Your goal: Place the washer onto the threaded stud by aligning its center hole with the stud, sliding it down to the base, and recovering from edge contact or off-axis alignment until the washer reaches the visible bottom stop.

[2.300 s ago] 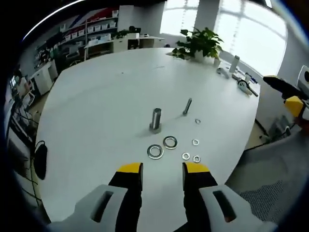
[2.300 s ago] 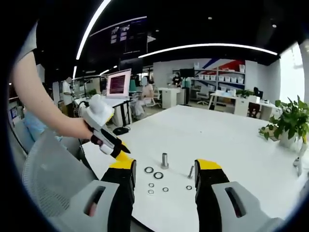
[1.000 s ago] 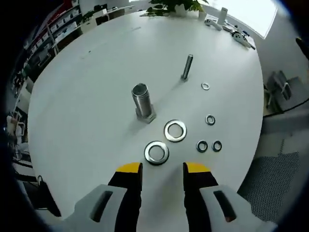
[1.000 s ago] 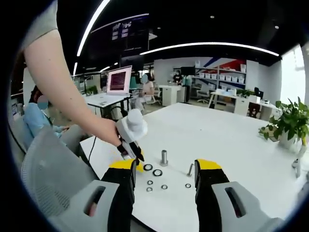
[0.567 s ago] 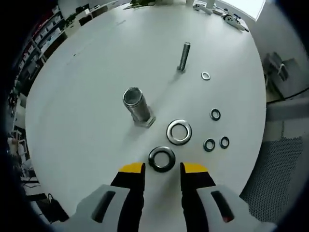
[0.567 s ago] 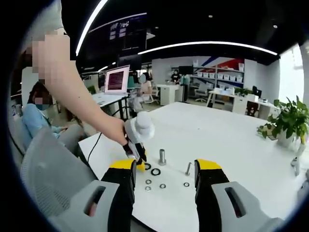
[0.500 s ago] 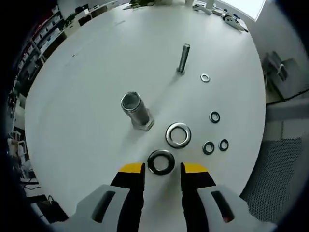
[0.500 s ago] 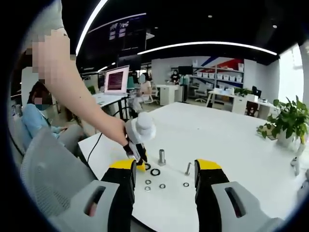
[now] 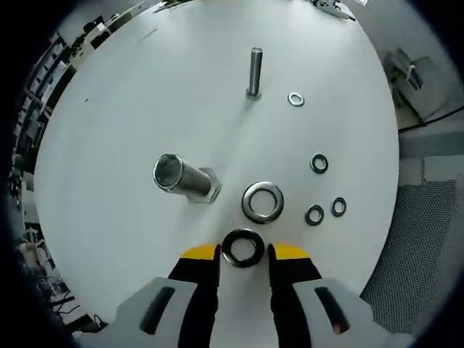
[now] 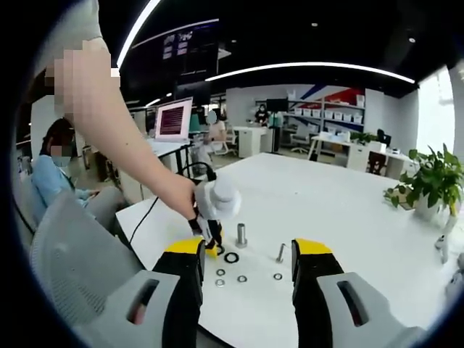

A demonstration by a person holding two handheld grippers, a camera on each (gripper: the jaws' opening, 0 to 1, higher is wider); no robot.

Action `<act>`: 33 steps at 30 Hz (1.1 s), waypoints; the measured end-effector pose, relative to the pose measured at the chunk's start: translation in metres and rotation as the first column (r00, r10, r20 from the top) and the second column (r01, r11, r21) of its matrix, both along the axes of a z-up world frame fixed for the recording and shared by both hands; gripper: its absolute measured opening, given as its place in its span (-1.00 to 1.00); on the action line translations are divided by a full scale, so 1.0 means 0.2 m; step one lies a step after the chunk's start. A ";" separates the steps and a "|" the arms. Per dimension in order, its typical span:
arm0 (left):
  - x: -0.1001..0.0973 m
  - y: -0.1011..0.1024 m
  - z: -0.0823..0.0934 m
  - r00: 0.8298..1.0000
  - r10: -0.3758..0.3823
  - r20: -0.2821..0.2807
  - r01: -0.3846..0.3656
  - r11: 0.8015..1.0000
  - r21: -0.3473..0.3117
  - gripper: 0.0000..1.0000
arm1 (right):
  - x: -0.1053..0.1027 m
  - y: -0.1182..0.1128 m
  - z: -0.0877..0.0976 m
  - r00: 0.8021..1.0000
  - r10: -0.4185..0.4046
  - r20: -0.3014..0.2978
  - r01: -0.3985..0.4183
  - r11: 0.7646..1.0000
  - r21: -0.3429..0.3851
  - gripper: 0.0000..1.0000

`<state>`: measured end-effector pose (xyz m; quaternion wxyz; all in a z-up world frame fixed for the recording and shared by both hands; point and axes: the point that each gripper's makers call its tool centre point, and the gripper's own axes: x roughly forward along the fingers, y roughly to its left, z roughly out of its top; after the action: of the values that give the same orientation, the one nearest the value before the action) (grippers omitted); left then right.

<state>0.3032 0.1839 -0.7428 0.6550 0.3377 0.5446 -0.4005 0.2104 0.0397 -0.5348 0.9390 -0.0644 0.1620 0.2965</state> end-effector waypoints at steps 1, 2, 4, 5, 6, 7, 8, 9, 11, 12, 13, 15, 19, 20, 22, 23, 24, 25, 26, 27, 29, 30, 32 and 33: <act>0.00 0.00 0.00 1.000 -0.011 -0.001 0.011 1.000 0.004 -0.50 | 0.00 0.00 0.00 1.000 0.000 -0.001 0.000 1.000 0.000 0.00; 0.00 0.00 0.00 0.999 -0.035 0.000 0.035 0.999 0.008 -0.49 | 0.00 0.00 0.00 1.000 0.001 -0.002 -0.001 1.000 -0.001 0.00; -0.01 -0.01 0.00 0.998 -0.063 0.000 0.063 0.998 0.018 -0.49 | 0.00 0.00 -0.01 1.000 0.002 -0.002 -0.002 1.000 -0.005 0.00; -0.01 -0.01 0.00 0.998 -0.069 -0.003 0.069 0.997 0.022 -0.48 | 0.00 0.00 -0.01 1.000 0.003 -0.003 -0.003 1.000 -0.006 -0.01; 0.00 -0.01 0.00 0.997 -0.081 -0.007 0.081 0.996 0.029 -0.48 | 0.00 0.00 -0.01 1.000 0.004 -0.004 -0.004 1.000 -0.008 -0.01; 0.00 -0.01 0.00 0.996 -0.083 -0.010 0.083 0.996 0.034 -0.48 | 0.00 0.00 -0.01 1.000 0.004 -0.004 -0.004 1.000 -0.009 -0.01; 0.00 -0.02 0.00 0.996 -0.089 -0.013 0.090 0.995 0.040 -0.47 | 0.00 0.00 -0.01 1.000 0.004 -0.004 -0.004 1.000 -0.010 -0.01; -0.01 -0.01 0.00 0.994 -0.104 -0.022 0.105 0.993 0.050 -0.46 | 0.00 0.00 -0.01 1.000 0.003 -0.004 -0.003 1.000 -0.011 -0.01; -0.01 -0.02 0.00 0.994 -0.107 -0.024 0.108 0.992 0.061 -0.46 | 0.00 0.00 -0.01 1.000 0.001 -0.004 -0.001 1.000 -0.010 -0.01; -0.01 -0.02 0.00 0.994 -0.104 -0.024 0.106 0.992 0.067 -0.46 | 0.00 0.00 -0.01 1.000 -0.002 -0.004 0.002 1.000 -0.010 -0.01; -0.01 -0.02 0.00 0.993 -0.112 -0.028 0.114 0.990 0.077 -0.46 | 0.00 0.00 -0.01 1.000 -0.003 -0.004 0.003 1.000 -0.011 -0.01; -0.02 -0.01 0.00 0.984 -0.176 -0.038 0.179 0.981 0.080 -0.45 | 0.00 -0.01 -0.01 1.000 -0.006 -0.007 0.006 1.000 -0.013 -0.02; -0.02 0.00 0.00 0.983 -0.182 -0.036 0.184 0.980 0.071 -0.44 | 0.00 -0.01 -0.01 1.000 -0.010 -0.005 0.010 1.000 -0.009 -0.02; -0.01 0.00 0.00 0.983 -0.181 -0.035 0.183 0.981 0.070 -0.44 | 0.00 -0.01 -0.01 1.000 -0.011 -0.005 0.011 1.000 -0.009 -0.02; -0.01 0.00 0.00 0.983 -0.182 -0.038 0.184 0.980 0.077 -0.44 | 0.00 -0.01 -0.01 1.000 -0.012 -0.005 0.012 1.000 -0.009 -0.02; -0.01 0.00 0.00 0.982 -0.187 -0.040 0.189 0.979 0.080 -0.45 | 0.00 -0.01 -0.01 1.000 -0.011 -0.006 0.011 1.000 -0.009 -0.02; -0.01 0.00 0.00 0.981 -0.189 -0.041 0.192 0.978 0.083 -0.45 | 0.00 -0.01 -0.01 1.000 -0.009 -0.007 0.009 1.000 -0.009 -0.02; -0.02 0.00 0.00 0.981 -0.191 -0.041 0.194 0.977 0.084 -0.45 | 0.00 -0.01 -0.01 1.000 -0.008 -0.007 0.008 1.000 -0.010 -0.02; -0.01 0.00 0.00 0.980 -0.193 -0.042 0.196 0.977 0.084 -0.45 | 0.00 -0.01 -0.01 1.000 -0.008 -0.008 0.008 1.000 -0.010 -0.02; -0.01 0.00 0.00 0.980 -0.193 -0.042 0.196 0.977 0.083 -0.45 | 0.00 -0.01 -0.01 1.000 -0.008 -0.007 0.008 1.000 -0.011 -0.02; -0.03 0.01 0.00 0.978 -0.208 -0.033 0.210 0.974 0.082 -0.58 | 0.00 -0.01 -0.01 1.000 -0.009 -0.009 0.009 1.000 -0.008 -0.02; -0.01 0.02 0.01 0.978 -0.206 -0.034 0.208 0.975 0.083 -0.58 | 0.00 -0.01 -0.01 1.000 -0.010 -0.010 0.010 1.000 -0.007 -0.02; -0.01 0.02 0.01 0.978 -0.204 -0.033 0.206 0.975 0.080 -0.59 | 0.00 -0.01 -0.01 1.000 -0.011 -0.008 0.011 1.000 -0.006 -0.02; -0.01 0.01 0.00 0.977 -0.209 -0.034 0.211 0.974 0.082 -0.59 | 0.00 -0.01 -0.01 1.000 -0.010 -0.008 0.010 1.000 -0.005 -0.02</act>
<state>0.3010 0.1862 -0.7419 0.5872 0.4160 0.5304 -0.4482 0.2113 0.0374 -0.5366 0.9396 -0.0647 0.1670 0.2915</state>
